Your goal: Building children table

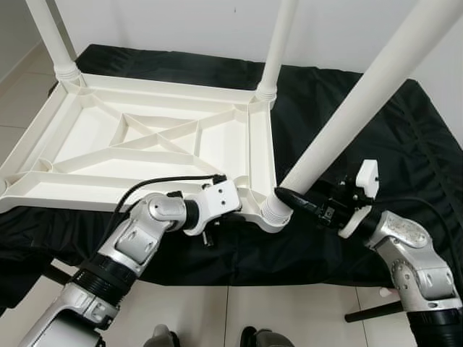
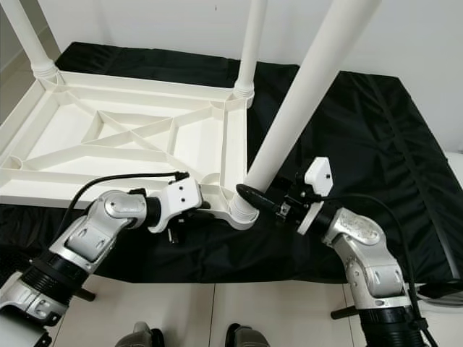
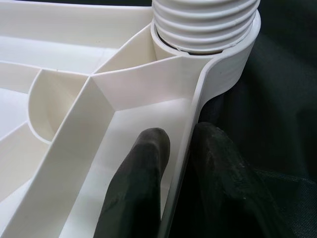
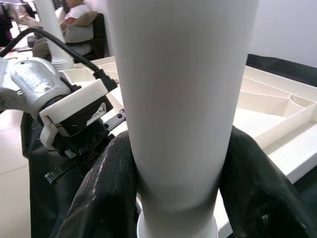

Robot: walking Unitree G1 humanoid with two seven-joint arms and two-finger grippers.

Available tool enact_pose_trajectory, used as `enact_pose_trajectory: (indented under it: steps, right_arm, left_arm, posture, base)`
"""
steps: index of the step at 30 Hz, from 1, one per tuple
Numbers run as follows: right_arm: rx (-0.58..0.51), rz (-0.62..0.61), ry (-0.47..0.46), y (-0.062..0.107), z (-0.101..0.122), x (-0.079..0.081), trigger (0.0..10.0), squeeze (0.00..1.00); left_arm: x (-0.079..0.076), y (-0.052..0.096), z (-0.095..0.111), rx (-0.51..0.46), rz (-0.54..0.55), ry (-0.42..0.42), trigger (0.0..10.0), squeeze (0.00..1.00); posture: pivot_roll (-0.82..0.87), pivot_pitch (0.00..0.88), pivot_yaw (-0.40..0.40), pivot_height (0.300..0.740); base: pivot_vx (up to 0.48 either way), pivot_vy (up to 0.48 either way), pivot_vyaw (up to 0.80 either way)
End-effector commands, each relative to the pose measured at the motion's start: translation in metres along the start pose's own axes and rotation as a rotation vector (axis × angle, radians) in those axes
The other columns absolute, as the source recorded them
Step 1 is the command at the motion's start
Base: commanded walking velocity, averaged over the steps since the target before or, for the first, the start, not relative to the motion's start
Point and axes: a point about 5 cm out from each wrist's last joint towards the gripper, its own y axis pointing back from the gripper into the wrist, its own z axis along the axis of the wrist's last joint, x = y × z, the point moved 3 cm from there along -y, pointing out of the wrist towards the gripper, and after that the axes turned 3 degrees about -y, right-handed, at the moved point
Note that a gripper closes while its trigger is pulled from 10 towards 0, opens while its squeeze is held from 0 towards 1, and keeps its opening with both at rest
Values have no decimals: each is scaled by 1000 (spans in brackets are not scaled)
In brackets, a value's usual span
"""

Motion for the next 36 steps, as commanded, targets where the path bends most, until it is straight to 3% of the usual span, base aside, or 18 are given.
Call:
enact_pose_trajectory:
  steps: [1, 17, 31, 36]
  right_arm:
    - [140, 73, -102, 1, -38, 14, 10000, 0]
    - [190, 89, -50, -5, -50, 3, 10000, 0]
    - [166, -27, -88, 3, -59, 1, 10000, 0]
    - [135, -135, -97, 5, -60, -7, 10000, 0]
  left_arm:
    - [14, 6, 15, -26, 73, -62, 10000, 0]
    - [14, 8, 17, -26, 79, -61, 10000, 0]
    - [15, 8, 18, -27, 80, -67, 10000, 0]
    - [15, 7, 20, -31, 79, -71, 10000, 0]
  posture:
    - [-57, 172, -19, 740]
    - [-44, 183, -28, 740]
    - [-54, 175, -26, 740]
    - [-60, 168, -24, 740]
  base:
    - [0, 0, 0]
    - [0, 0, 0]
    - [0, 0, 0]
    - [0, 0, 0]
